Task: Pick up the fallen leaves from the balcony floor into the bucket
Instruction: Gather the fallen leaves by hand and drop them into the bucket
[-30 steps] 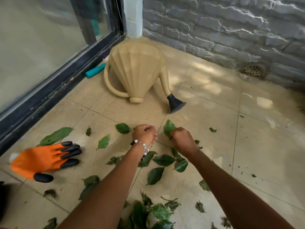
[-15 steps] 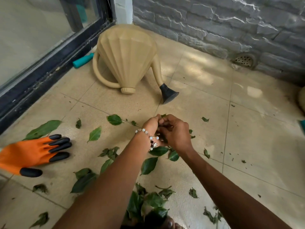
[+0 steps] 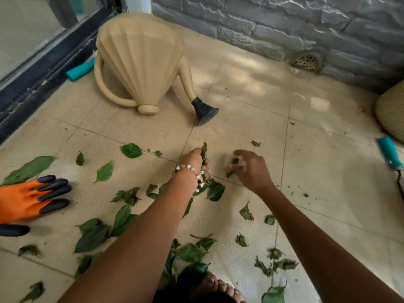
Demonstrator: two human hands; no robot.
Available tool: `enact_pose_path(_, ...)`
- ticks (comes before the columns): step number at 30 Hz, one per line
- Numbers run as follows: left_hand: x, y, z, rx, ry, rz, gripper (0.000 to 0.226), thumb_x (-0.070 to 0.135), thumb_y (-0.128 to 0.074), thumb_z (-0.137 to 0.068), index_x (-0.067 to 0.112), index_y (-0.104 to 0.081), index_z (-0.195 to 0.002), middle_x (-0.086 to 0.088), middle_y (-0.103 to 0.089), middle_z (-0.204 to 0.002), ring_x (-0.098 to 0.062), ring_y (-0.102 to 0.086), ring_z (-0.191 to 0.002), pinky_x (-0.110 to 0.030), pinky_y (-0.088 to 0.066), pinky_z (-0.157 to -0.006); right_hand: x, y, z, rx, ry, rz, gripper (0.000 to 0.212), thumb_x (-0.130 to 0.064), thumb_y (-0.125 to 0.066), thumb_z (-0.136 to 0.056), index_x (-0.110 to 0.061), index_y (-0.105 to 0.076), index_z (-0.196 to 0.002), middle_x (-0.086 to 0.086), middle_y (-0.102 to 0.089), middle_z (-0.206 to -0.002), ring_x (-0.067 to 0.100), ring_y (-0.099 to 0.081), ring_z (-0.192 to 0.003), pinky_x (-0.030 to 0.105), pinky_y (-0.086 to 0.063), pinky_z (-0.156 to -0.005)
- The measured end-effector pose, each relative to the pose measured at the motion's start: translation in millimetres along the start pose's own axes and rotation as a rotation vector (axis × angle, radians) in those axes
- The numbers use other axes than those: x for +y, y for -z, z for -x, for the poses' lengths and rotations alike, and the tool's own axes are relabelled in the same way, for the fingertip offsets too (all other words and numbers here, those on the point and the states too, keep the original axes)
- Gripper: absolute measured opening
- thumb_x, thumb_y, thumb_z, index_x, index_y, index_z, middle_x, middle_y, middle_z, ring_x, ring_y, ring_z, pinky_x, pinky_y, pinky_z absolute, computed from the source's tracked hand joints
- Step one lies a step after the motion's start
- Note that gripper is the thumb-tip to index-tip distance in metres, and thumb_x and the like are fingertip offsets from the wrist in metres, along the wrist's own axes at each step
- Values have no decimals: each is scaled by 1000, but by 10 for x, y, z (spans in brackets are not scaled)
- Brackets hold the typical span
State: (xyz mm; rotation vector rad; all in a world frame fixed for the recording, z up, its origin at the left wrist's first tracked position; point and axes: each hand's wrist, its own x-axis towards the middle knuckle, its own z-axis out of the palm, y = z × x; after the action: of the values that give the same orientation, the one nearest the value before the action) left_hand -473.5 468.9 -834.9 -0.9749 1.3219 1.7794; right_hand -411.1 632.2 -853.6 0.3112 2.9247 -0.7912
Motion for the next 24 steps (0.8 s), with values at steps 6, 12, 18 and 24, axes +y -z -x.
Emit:
enact_pose_path(6,12,82,-163,64,-105,1,40,25,-45,-101,8,-55,-67,0,-52,-50,-9,-31,-26,-12,-19,-36,110,-221,236,39,274,256,31,0,-60,-89,-7,-67,-119,12,-64,-124,32,-57,-107,35,-48,-86)
enact_pose_path(12,-43,59,-157,109,-192,-15,32,18,-44,-102,7,-56,-74,-2,-61,-63,-9,-34,-34,-15,-23,-36,248,171,-280,258,54,78,26,4,-59,-89,-2,-69,-112,14,-70,-112,27,-66,-102,25,-46,-91)
enact_pose_path(18,-11,102,-106,65,-218,-34,14,17,-45,-102,6,-54,-102,-3,-63,-69,-6,-37,-30,-12,-26,-32,388,-35,-452,10,64,323,46,0,-49,-95,2,-43,-141,19,-42,-146,39,-38,-133,40,-32,-113)
enact_pose_path(24,-96,81,-31,54,-232,-99,20,17,-44,-103,6,-58,-94,-5,-65,-72,-8,-45,-38,-14,-27,-32,351,-50,-184,109,128,293,28,4,-53,-91,-2,-68,-113,14,-67,-115,27,-59,-107,31,-48,-89)
